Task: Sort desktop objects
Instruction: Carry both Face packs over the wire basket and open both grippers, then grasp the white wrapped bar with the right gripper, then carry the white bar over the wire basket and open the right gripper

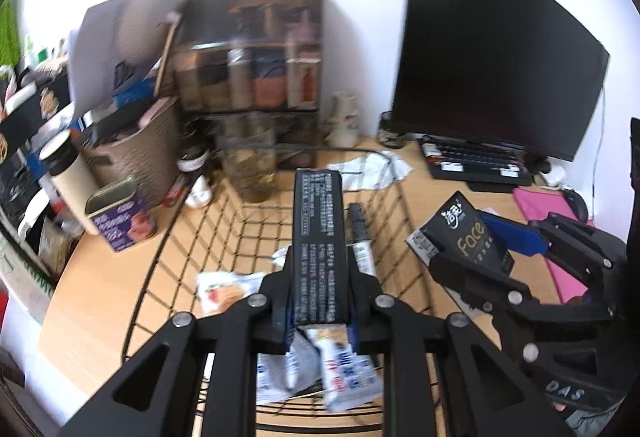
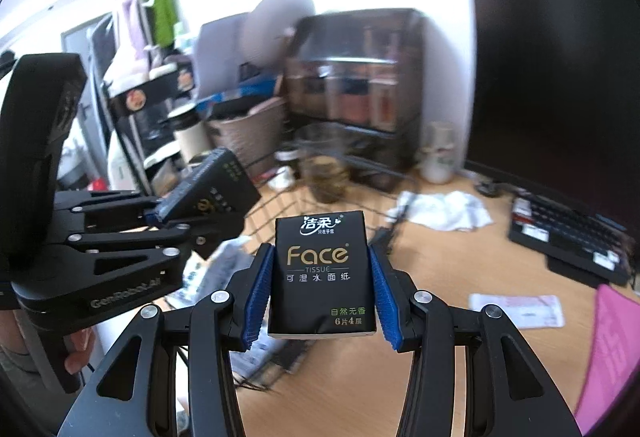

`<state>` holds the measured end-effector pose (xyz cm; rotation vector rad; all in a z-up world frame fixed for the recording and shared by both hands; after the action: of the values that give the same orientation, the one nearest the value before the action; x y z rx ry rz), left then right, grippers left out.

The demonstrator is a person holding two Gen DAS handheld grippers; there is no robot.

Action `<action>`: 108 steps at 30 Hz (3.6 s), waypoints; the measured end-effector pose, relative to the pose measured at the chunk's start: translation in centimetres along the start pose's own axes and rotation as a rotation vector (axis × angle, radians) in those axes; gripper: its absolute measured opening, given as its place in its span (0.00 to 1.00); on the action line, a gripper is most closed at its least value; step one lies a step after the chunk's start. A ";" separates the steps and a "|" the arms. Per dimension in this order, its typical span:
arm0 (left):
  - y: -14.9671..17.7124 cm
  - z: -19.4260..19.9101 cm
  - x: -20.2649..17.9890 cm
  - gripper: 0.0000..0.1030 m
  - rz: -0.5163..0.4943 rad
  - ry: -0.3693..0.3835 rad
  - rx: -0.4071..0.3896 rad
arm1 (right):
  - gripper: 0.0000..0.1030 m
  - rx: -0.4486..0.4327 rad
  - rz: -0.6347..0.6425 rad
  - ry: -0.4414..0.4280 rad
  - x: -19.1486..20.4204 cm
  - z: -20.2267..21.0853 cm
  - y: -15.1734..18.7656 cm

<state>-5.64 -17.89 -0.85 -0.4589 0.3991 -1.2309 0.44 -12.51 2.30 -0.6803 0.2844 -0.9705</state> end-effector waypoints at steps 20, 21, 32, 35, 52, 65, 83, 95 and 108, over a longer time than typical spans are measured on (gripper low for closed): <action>-0.6 0.6 -0.9 0.46 -0.007 -0.011 -0.040 | 0.51 -0.027 -0.012 0.012 -1.0 -0.4 -0.8; -0.7 0.6 -1.7 0.46 -0.014 0.000 -0.039 | 0.51 -0.031 -0.021 0.019 -1.7 0.0 -0.5; -1.0 -2.3 -15.5 0.53 -0.160 0.183 0.028 | 0.51 -0.011 -0.234 0.196 -17.2 3.5 3.5; -0.6 -5.3 -19.5 0.55 -0.216 0.210 0.080 | 0.51 0.053 -0.282 0.250 -22.2 2.0 5.2; -2.1 -20.0 -21.0 0.55 -0.186 0.091 0.311 | 0.51 0.280 -0.273 0.295 -31.6 -10.0 5.0; -3.0 -20.7 -20.7 0.56 -0.185 0.080 0.307 | 0.52 0.365 -0.227 0.215 -25.7 -7.0 11.7; -1.9 -15.0 -16.8 0.56 -0.098 0.131 0.218 | 0.61 0.278 -0.369 0.214 -21.0 -10.6 9.6; -1.5 -13.8 -17.9 0.56 -0.119 0.158 0.191 | 0.37 0.296 -0.357 0.301 -22.9 -7.8 12.2; -3.1 0.9 -14.1 0.57 -0.098 0.170 -0.089 | 0.37 0.048 -0.269 0.235 -16.9 1.9 4.9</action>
<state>-11.67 -5.13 2.20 -0.4556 0.5839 -1.3556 -4.66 4.17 -0.66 -0.5698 0.3816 -1.3139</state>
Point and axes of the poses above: each gripper's, at about its wrist camera, not at the fingertips, and z roughly against the way its jaws point, x to its left, y to its underside, the point moved 6 cm from there along -z, roughly the way its jaws point, and after that the axes turned 15 degrees about x, right-handed, at the moved point
